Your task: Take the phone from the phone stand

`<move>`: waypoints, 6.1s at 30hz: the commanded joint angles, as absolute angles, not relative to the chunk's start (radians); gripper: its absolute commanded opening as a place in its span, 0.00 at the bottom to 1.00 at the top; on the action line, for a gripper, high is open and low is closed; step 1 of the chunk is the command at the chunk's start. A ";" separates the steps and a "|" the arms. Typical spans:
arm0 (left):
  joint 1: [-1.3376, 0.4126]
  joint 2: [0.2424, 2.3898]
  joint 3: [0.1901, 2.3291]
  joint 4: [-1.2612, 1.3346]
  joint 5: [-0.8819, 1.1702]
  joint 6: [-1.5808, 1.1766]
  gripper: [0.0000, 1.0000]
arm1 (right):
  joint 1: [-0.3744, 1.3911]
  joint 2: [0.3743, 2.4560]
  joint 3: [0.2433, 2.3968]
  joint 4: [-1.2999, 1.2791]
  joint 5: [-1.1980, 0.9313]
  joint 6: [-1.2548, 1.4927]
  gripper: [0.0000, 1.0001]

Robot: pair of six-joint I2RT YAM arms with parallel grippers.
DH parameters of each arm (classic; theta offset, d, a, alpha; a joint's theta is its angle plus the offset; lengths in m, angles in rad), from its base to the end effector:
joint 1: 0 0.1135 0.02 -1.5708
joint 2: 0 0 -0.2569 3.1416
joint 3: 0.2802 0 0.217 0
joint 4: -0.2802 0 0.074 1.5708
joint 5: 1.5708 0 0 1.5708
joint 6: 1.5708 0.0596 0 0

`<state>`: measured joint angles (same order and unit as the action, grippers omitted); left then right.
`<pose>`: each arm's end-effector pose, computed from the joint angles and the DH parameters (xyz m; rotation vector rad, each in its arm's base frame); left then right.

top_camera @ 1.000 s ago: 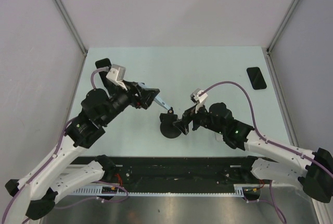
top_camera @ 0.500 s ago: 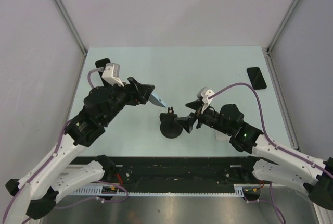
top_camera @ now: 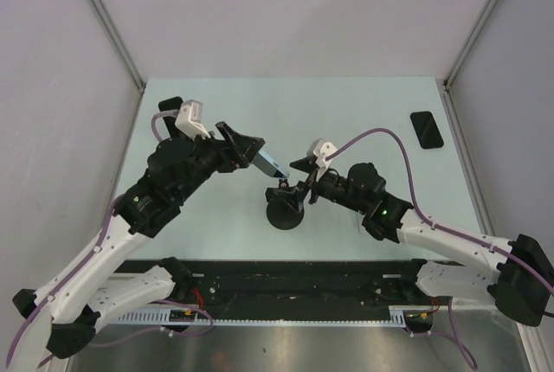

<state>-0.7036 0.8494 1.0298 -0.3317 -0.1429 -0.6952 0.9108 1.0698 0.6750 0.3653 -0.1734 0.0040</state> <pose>0.1398 -0.1075 0.3828 -0.1034 1.8049 -0.8991 0.1420 0.1997 0.3101 -0.8532 1.4311 0.8414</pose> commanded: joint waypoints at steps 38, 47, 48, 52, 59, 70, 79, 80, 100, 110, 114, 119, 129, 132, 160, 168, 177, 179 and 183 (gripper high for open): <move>-0.693 0.888 1.048 -0.091 -0.017 -0.896 0.04 | 0.887 1.019 0.758 0.486 -0.268 -0.025 0.10; -0.672 0.899 1.109 -0.091 -0.072 -0.734 0.74 | 0.861 0.971 0.778 0.405 -0.199 0.046 0.00; -0.669 0.908 1.120 -0.092 -0.106 -0.665 0.78 | 0.851 0.969 0.781 0.384 -0.196 0.063 0.00; -0.647 0.936 1.181 -0.092 -0.170 -0.491 1.00 | 0.787 0.963 0.796 0.330 -0.193 0.167 0.00; -0.632 0.951 1.235 -0.089 -0.259 -0.259 1.00 | 0.635 0.950 0.842 0.193 -0.222 0.285 0.00; -0.632 0.884 0.985 0.067 -0.330 -0.003 1.00 | 0.071 1.095 0.946 -0.086 -0.428 0.500 0.00; -0.629 0.853 0.882 0.192 -0.443 0.063 1.00 | -0.143 1.351 0.977 -0.052 -0.417 0.506 0.00; -0.629 0.854 0.879 0.193 -0.445 0.067 1.00 | -0.152 1.406 0.982 -0.034 -0.416 0.500 0.00; -0.601 0.861 0.847 0.238 -0.468 0.100 1.00 | -0.299 1.920 1.233 -0.029 -0.681 0.426 0.00; -0.601 0.864 0.841 0.242 -0.454 0.095 1.00 | -0.345 2.003 1.262 -0.138 -0.646 0.345 0.34; -0.601 0.870 0.839 0.244 -0.443 0.087 1.00 | -0.350 2.011 1.278 -0.178 -0.606 0.302 0.51; -0.601 0.874 0.836 0.245 -0.440 0.087 1.00 | -0.354 2.003 1.299 -0.232 -0.539 0.259 0.68; -0.601 0.876 0.834 0.247 -0.436 0.087 1.00 | -0.281 1.898 1.335 -0.310 -0.256 0.115 1.00; -0.601 0.877 0.834 0.247 -0.437 0.089 1.00 | -0.229 1.885 1.364 -0.325 -0.183 0.039 1.00; -0.603 0.905 0.836 0.247 -0.433 0.097 1.00 | -0.054 2.197 1.726 -0.543 0.071 -0.146 0.97; -0.601 0.910 0.836 0.245 -0.426 0.098 1.00 | -0.061 2.206 1.735 -0.534 0.038 -0.187 0.58; -0.601 0.910 0.836 0.245 -0.422 0.100 1.00 | -0.092 2.223 1.747 -0.505 0.015 -0.259 0.55; -0.601 0.908 0.838 0.245 -0.420 0.100 1.00 | -0.100 2.226 1.752 -0.503 0.015 -0.261 0.55; -0.601 0.905 0.838 0.245 -0.422 0.100 1.00 | -0.106 2.229 1.759 -0.495 0.035 -0.261 0.55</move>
<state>-0.6071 0.9112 0.8333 0.2085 -0.4381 0.0544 -0.0868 2.2059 1.7164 -0.5339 0.0082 -0.2379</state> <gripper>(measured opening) 0.996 0.719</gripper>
